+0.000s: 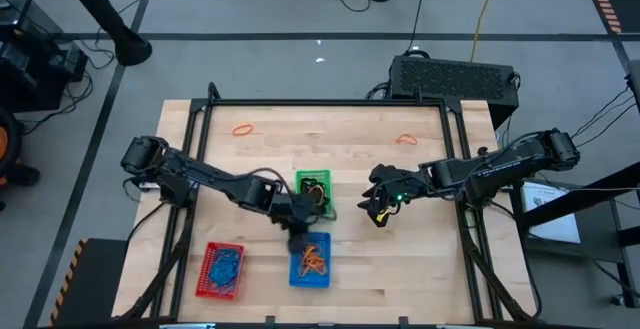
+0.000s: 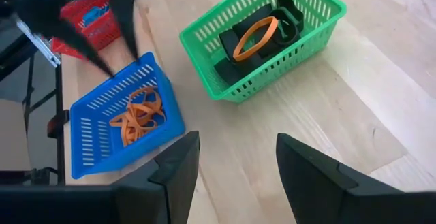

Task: Sort rubber bands into baskets
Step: Put the orange rubberband into the blue bin

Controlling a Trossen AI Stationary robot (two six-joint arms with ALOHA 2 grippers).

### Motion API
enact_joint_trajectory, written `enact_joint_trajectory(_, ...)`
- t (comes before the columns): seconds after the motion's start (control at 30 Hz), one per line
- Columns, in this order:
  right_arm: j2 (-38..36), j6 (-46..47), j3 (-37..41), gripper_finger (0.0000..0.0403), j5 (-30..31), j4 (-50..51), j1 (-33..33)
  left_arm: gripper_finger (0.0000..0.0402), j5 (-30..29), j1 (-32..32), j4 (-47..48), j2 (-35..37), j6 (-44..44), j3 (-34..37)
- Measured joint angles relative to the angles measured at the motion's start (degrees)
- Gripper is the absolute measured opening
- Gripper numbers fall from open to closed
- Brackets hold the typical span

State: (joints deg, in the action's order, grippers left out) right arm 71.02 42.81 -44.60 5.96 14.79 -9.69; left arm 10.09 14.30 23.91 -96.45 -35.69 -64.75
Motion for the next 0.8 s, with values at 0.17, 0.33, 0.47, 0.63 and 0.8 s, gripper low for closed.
enact_joint_trajectory(0.17,0.00,0.97,0.00,0.0187,0.03,0.04,0.22,0.0143,-13.81,-4.82,-0.12,0.21,6.25,-2.49)
enact_joint_trajectory(0.33,0.00,3.01,0.00,0.0187,0.02,0.33,0.24,0.0143,-9.17,-13.66,-0.51,-2.53,6.06,-2.85)
enact_joint_trajectory(0.47,0.00,3.25,0.00,0.0187,-0.14,0.38,0.24,0.0143,-4.45,-17.28,-1.93,-4.44,4.17,-2.84)
enact_joint_trajectory(0.63,0.01,4.52,0.00,0.0187,-0.28,1.34,0.24,0.0143,1.40,-20.17,-2.49,-5.93,-9.80,-2.84)
enact_joint_trajectory(0.8,0.01,4.52,0.00,0.0187,-0.27,3.31,0.24,0.0143,3.98,-20.57,-3.39,-5.93,-14.91,-2.82)
